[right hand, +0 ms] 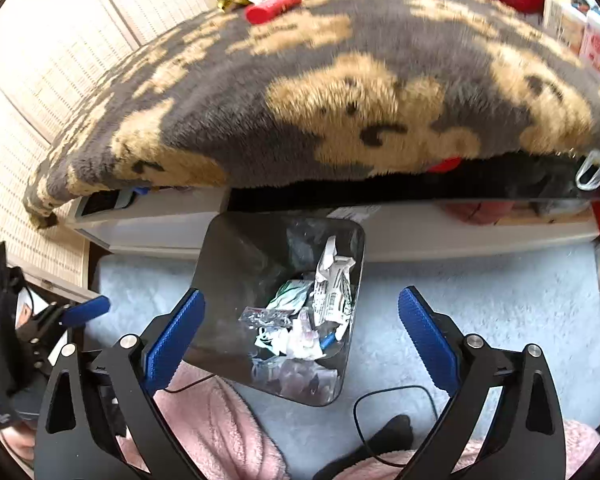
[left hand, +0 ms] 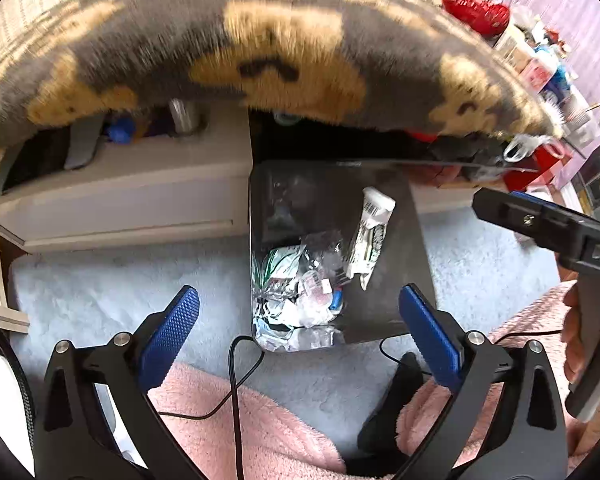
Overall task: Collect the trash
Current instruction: 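Open both tools over the bin to drop the blister pack and box, then grasp the gold foil wrapper with the left tool while the right tool grasps the red can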
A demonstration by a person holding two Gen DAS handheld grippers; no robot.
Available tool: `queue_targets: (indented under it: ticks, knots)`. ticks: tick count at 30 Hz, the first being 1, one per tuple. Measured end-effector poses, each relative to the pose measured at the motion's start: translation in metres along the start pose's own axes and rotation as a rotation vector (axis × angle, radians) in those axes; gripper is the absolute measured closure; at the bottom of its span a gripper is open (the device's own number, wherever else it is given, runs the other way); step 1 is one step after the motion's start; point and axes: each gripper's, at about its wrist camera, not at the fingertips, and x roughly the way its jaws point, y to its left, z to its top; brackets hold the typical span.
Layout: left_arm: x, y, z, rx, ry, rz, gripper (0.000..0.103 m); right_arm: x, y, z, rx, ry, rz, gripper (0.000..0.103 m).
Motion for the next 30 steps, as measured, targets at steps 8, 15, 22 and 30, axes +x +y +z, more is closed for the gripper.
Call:
queue_targets:
  ticks: [8, 15, 22, 30]
  knots:
    - [-0.051, -0.001, 0.016, 0.011, -0.107, -0.006, 0.008, -0.044, 0.006, 0.026, -0.010, -0.114, -0.016, 0.004]
    - [-0.064, 0.007, 0.049, 0.017, -0.164, 0.005, 0.008, -0.061, 0.014, 0.072, -0.017, -0.195, -0.011, 0.004]
    - [-0.056, 0.017, 0.107, 0.030, -0.206, 0.033, 0.008, -0.050, 0.017, 0.127, 0.006, -0.229, 0.010, 0.004]
    - [-0.042, 0.034, 0.184, 0.042, -0.265, 0.059, 0.008, -0.011, 0.024, 0.197, 0.040, -0.226, 0.035, 0.004]
